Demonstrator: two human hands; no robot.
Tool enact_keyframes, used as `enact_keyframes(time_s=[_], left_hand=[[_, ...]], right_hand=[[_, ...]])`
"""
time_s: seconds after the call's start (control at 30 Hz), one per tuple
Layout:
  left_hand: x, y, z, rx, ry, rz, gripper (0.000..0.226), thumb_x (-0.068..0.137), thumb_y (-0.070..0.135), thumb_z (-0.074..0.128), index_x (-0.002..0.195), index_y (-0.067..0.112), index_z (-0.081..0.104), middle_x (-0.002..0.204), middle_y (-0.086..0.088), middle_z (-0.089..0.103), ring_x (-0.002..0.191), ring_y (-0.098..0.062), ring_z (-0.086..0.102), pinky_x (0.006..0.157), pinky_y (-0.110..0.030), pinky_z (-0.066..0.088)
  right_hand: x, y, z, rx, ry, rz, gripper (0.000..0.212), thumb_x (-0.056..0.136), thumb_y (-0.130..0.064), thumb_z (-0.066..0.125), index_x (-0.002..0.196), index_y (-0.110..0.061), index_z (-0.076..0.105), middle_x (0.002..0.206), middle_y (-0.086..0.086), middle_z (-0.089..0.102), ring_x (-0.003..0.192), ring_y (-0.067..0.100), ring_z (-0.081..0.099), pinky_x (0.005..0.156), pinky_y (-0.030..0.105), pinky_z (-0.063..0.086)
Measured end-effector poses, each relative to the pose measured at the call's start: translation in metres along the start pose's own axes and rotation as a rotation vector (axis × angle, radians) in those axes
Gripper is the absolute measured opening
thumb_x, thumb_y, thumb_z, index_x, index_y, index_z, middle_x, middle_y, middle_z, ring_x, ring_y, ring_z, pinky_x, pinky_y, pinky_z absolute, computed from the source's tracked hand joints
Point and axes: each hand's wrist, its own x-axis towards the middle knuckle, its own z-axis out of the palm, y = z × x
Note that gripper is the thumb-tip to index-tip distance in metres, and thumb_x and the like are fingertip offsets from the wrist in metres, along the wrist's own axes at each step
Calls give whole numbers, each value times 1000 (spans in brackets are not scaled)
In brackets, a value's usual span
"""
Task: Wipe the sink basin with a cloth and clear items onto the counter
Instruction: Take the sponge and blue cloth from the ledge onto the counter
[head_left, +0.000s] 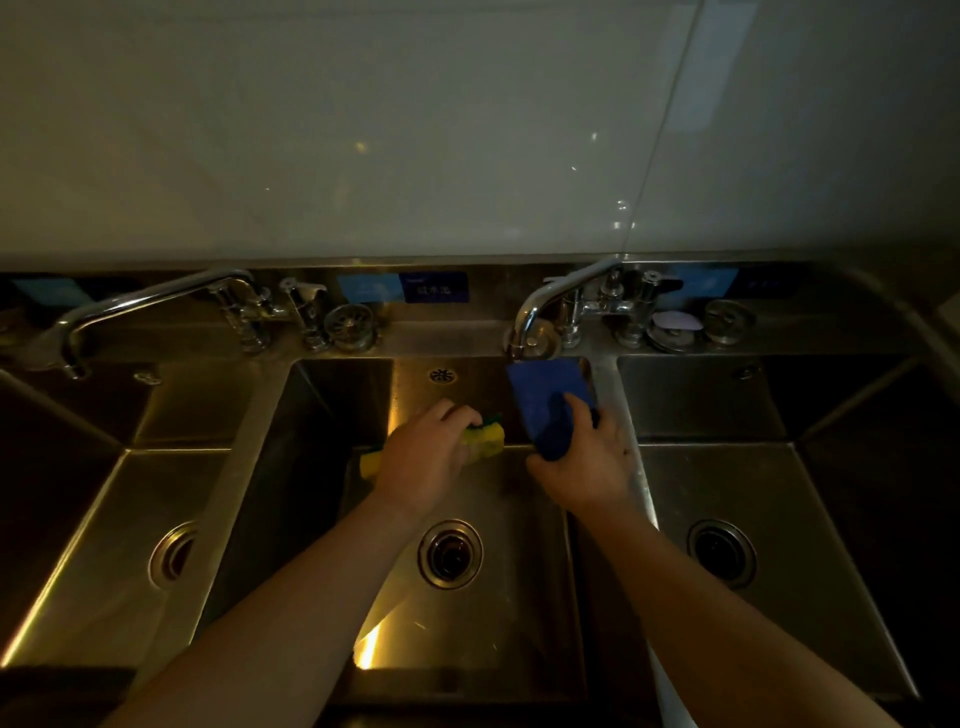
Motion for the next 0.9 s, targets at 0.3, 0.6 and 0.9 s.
enact_keyframes(time_s=[0.3,0.6,0.9], left_hand=[[-61,-70,-55,57,2,-32,37,87,12,57,122,26,56,123,2,53,112,-20,47,92,-38,42],[-156,-174,-117,146,46,-48,42,83,11,54,120,29,56,121,4,55,110,-22,48,88,-36,40],[-234,-283,-165,233,107,-111,40,86,18,59,121,34,54,124,8,54,116,-20,48,93,-36,37]], right_hand=[[-50,-79,38,17,-47,-134,90,69,-47,70,143,-34,21,149,7,20,136,30,19,109,52,22],[-131,-184,112,125,-100,-217,89,55,-56,59,137,-43,25,143,-1,23,133,24,18,107,54,23],[-183,-290,192,102,-184,-364,84,68,-46,67,140,-40,24,145,-1,23,132,22,18,107,51,22]])
